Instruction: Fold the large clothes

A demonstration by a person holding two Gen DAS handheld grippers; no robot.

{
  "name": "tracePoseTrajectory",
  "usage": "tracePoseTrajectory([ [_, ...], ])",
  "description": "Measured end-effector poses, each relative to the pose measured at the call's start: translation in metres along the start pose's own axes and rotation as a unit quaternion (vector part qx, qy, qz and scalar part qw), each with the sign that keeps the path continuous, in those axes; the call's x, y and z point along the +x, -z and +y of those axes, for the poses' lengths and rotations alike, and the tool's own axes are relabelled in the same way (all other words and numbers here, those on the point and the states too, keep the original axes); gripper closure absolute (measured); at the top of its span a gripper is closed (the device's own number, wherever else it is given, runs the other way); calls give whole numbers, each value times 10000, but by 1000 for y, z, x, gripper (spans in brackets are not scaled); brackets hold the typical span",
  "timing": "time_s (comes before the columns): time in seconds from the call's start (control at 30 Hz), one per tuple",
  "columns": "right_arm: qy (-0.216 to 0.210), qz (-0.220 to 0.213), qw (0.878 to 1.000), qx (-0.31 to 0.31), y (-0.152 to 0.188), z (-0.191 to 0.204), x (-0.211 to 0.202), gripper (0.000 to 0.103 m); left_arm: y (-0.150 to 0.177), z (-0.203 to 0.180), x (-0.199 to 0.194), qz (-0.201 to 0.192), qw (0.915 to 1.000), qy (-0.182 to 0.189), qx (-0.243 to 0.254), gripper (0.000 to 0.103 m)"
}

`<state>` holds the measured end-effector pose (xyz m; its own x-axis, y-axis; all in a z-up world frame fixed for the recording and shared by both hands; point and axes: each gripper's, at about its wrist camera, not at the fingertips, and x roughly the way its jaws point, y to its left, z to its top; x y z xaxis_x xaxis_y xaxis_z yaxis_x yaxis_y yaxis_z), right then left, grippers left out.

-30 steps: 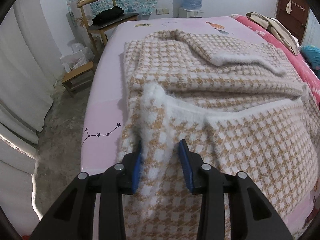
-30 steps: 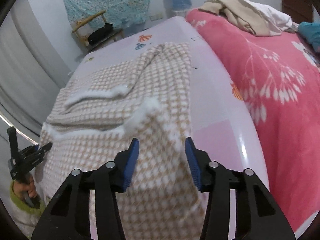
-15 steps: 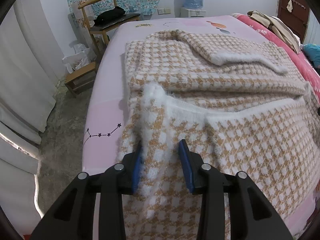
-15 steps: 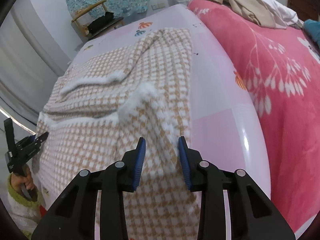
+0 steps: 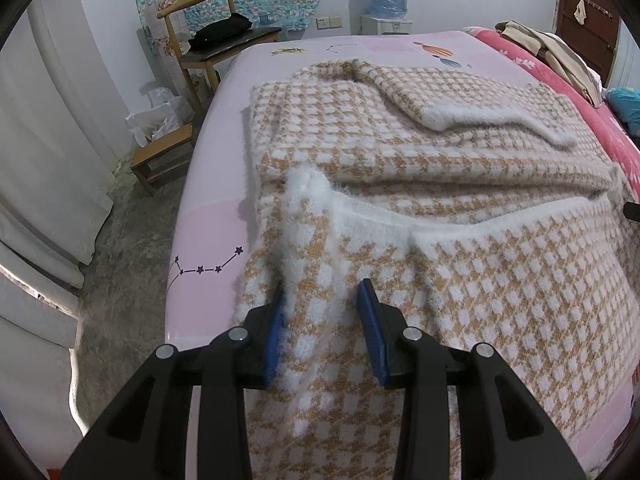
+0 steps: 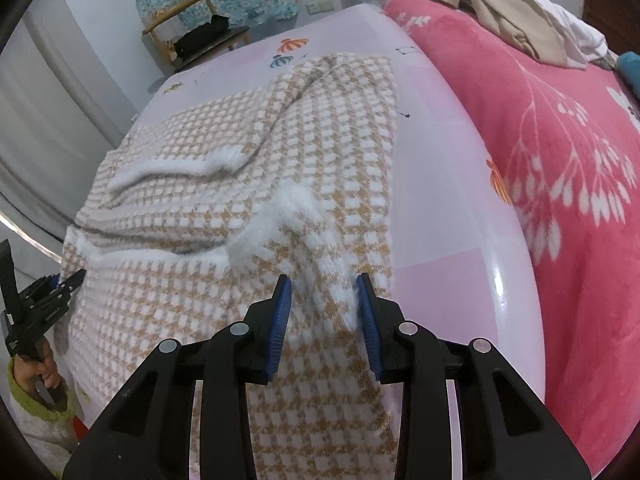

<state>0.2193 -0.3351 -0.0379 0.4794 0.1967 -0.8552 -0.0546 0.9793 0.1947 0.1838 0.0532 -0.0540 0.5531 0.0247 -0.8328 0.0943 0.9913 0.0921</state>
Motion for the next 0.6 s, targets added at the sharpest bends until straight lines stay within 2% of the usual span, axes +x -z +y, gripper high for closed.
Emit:
tracePoseTrajectory([
  [0.6,238,12,9996,-169,7,18,6,70,0,-1,0,0,10000,-13,9,68],
])
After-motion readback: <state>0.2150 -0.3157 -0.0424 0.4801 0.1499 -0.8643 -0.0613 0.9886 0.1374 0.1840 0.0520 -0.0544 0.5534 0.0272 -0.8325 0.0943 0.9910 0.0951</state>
